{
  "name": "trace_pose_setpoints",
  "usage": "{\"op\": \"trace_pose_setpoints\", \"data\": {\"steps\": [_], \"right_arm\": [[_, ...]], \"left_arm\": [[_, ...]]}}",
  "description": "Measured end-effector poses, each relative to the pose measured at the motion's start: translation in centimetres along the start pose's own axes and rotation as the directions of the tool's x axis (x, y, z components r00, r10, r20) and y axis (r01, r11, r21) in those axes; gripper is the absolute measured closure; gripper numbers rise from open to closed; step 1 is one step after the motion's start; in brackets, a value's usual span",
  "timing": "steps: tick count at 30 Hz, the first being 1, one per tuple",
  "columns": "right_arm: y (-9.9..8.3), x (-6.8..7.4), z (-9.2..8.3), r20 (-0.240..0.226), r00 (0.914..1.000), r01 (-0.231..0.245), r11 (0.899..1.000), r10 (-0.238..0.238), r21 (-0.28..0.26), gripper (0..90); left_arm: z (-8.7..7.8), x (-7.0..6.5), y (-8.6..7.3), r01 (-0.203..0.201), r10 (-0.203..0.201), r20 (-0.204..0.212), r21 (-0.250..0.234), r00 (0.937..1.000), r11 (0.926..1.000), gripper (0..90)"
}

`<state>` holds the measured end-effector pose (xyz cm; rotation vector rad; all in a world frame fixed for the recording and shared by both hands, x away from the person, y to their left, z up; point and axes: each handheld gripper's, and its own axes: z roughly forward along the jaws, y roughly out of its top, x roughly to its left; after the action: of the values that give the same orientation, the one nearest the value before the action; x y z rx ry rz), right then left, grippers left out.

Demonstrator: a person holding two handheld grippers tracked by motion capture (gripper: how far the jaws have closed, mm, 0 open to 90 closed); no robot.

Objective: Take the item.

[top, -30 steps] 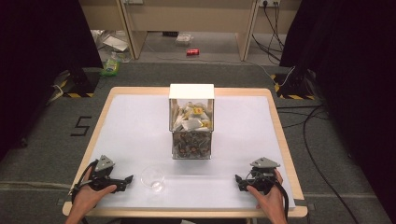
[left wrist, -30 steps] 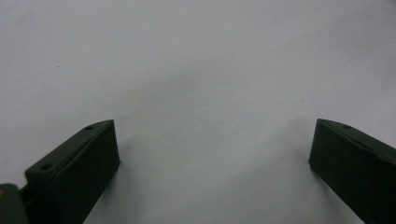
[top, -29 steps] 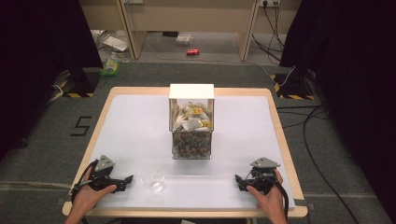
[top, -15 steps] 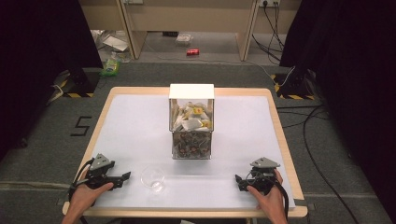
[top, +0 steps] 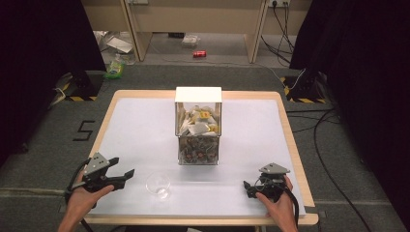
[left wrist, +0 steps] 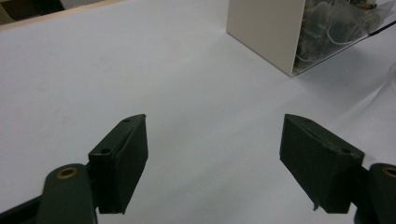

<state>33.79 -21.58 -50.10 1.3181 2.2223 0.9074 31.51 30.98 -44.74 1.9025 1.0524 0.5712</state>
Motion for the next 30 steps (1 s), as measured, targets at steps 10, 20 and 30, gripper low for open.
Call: {"op": "trace_pose_setpoints", "data": {"steps": [10,20,30], "right_arm": [[0.0,0.0,0.0,0.000,1.0000,-0.001,1.000,0.001,0.000,0.7],[0.0,0.0,0.0,-0.001,1.0000,0.000,1.000,0.000,0.000,0.7],[0.0,0.0,0.0,-0.001,1.0000,-0.001,1.000,0.001,0.001,0.7]], "left_arm": [[-0.6,-0.7,1.8,-0.010,0.011,0.026,-0.044,0.9996,0.9990,25.2],[-1.1,-1.6,4.5,-0.057,0.061,0.039,-0.094,0.9974,0.9939,29.6],[-1.7,-2.4,7.7,-0.078,0.090,0.083,-0.140,0.9925,0.9871,31.6]]}}
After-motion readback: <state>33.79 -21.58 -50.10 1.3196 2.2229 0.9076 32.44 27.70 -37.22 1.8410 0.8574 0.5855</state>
